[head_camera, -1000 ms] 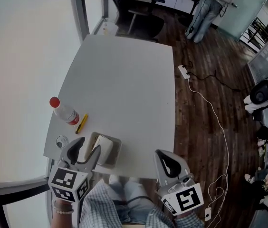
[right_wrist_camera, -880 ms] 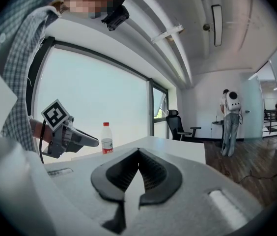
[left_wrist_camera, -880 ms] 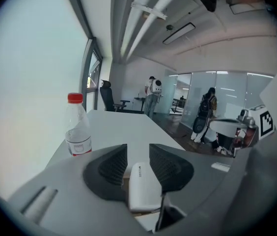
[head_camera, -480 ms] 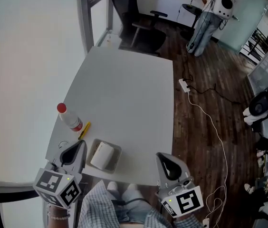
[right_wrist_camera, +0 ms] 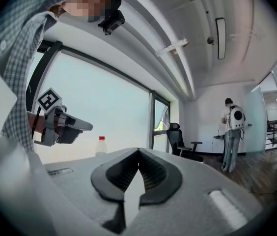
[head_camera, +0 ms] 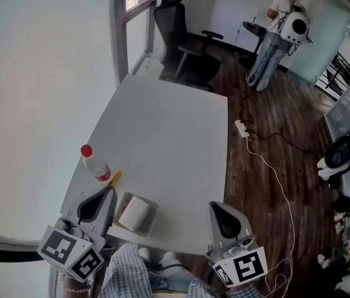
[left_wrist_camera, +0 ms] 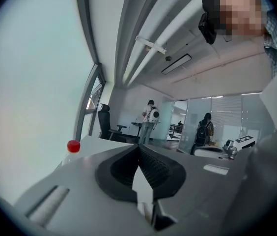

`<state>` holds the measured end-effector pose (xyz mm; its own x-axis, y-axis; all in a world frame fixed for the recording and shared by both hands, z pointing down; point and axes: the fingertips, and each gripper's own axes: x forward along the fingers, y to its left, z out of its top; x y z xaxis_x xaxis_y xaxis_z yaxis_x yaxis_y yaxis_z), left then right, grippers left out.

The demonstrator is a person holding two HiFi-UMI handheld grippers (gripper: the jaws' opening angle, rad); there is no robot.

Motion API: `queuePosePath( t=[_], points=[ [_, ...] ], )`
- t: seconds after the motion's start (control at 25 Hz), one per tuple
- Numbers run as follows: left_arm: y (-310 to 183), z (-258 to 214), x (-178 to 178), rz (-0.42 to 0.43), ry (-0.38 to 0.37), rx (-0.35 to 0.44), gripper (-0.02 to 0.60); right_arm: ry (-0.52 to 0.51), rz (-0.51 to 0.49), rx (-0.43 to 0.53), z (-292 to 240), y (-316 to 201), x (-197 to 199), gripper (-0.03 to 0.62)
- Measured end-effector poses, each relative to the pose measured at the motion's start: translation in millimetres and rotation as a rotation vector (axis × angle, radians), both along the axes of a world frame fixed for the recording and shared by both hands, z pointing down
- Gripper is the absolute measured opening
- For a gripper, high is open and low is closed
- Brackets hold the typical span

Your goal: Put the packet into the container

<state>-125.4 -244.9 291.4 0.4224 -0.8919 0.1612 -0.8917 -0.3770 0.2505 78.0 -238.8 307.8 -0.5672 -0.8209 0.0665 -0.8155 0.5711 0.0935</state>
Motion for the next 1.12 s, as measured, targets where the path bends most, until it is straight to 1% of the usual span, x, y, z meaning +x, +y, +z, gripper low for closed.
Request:
queuePosePath(
  t=[0.12,0.28,0.48,0.68,0.84,1.12],
  points=[
    [-0.1,-10.4,1.1,-0.002,-0.004,0.035,0.003,-0.007,-0.001,0.02,-7.4,-4.3,1.0,0.0],
    [-1.5,-16.7,0.8,-0.005,-0.009,0.058,0.003,-0.027,-0.004,0.037,-16.3,-6.8,2.4,0.0],
    [-2.0,-22.2,4.0,0.005,0.004,0.081,0.003,-0.054,-0.012,0.022,-18.5,-6.7,4.9,0.0],
    [-3.5,-21.9,10.6,0.031,0.02,0.077,0.003,-0.125,0.016,-0.014,-18.0,-8.6,15.4,0.0],
    [-2.5,-20.3,15.4,0.051,0.018,0.075,0.003,-0.131,0.025,-0.028,-14.5,-8.5,19.5,0.0],
    [-0.9,-20.0,18.5,0.062,-0.012,0.076,0.003,-0.126,0.016,-0.015,-17.4,-4.7,13.3,-0.002]
  ],
)
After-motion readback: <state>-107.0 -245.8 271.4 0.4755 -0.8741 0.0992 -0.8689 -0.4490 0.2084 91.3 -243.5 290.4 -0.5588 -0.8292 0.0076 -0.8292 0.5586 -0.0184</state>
